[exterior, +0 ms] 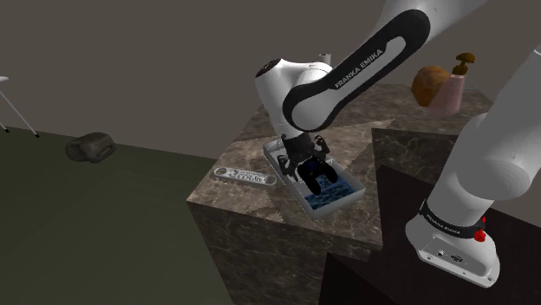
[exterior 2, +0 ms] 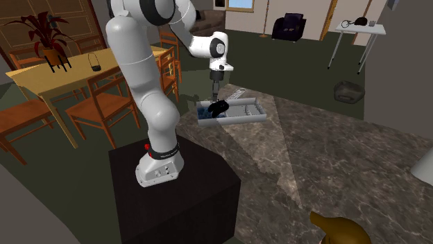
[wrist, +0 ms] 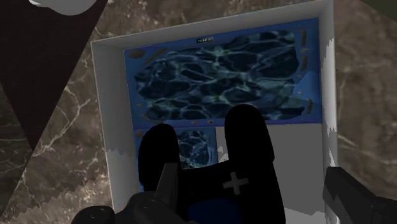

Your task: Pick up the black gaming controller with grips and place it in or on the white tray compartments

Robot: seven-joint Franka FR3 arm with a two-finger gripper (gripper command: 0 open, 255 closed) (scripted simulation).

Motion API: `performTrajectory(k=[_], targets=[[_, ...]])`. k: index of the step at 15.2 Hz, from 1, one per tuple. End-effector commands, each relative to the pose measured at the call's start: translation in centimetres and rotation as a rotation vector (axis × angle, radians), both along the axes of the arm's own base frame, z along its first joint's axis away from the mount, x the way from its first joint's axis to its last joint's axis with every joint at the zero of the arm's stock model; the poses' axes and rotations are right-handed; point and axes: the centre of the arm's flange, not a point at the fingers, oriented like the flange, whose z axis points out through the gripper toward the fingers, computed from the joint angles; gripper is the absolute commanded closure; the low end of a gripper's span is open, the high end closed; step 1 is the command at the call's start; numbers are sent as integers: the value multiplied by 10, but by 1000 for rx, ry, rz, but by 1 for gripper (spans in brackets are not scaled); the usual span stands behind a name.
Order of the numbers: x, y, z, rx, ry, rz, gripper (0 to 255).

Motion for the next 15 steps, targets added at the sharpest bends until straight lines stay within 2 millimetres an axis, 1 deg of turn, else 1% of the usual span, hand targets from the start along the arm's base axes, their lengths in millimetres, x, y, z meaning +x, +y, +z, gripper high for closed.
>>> performTrajectory(k=[1,8,15], targets=[[-7,10,-12,-17,3,-25,0],[-16,3,-45,-17,3,-25,0],[-16,3,-45,-17,3,-25,0]])
